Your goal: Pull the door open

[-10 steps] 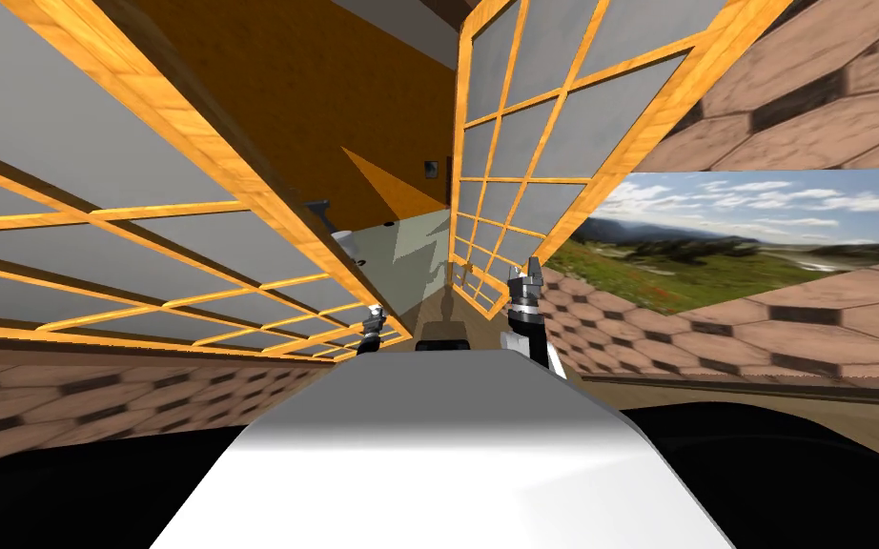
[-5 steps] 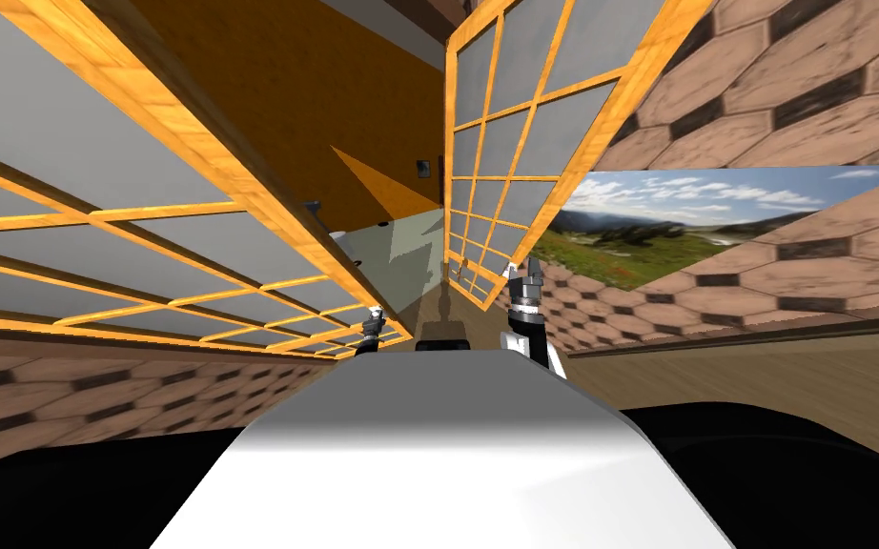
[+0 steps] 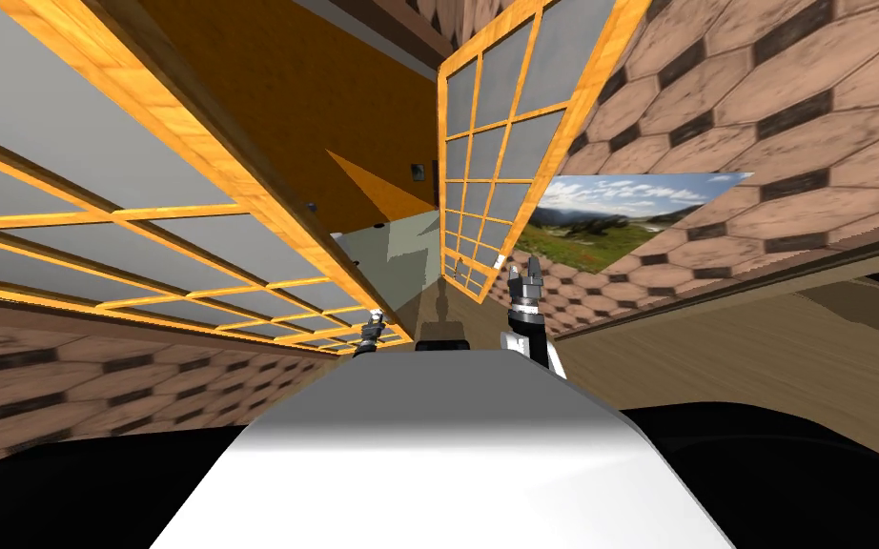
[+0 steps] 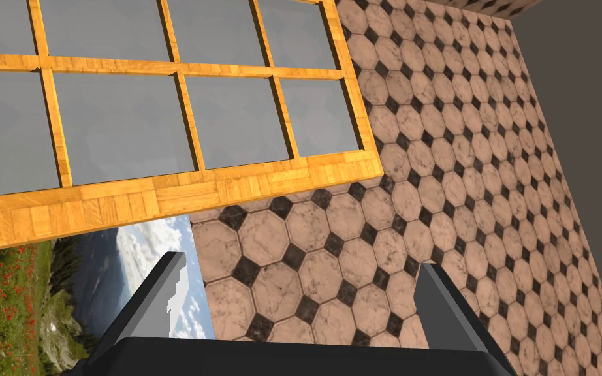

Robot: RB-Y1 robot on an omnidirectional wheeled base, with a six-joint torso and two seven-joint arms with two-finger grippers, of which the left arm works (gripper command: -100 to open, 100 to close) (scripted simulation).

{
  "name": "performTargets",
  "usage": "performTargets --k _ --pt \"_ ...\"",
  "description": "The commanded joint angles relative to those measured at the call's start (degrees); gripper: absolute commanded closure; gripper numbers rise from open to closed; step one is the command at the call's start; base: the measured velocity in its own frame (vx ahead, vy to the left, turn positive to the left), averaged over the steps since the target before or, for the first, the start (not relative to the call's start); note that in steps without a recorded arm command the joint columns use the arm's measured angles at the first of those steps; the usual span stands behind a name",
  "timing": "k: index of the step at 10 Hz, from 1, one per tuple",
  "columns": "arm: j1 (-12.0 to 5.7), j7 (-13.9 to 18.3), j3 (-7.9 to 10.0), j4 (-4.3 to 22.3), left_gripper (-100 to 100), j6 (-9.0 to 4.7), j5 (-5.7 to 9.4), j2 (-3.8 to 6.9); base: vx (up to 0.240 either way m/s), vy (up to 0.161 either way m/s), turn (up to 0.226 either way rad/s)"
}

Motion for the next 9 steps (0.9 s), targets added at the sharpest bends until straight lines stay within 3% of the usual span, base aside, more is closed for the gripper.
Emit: performTargets --k 1,7,8,9 --pt "0.44 1.0 -0.58 0.3 100 -1.11 -0.58 0.62 -0.164 0.033 -0.131" --pt "2.3 5.0 -3.02 1.4 100 -5.77 -3.02 3.21 -0.236 0.046 -0.142" --pt "2.52 5.5 -3.31 1.6 100 -6.32 -3.31 3.51 -0.211 0.036 -0.124" --pt "2.13 5.2 -3.26 1.9 100 -5.64 -3.17 3.17 -0.1 0.018 -0.027"
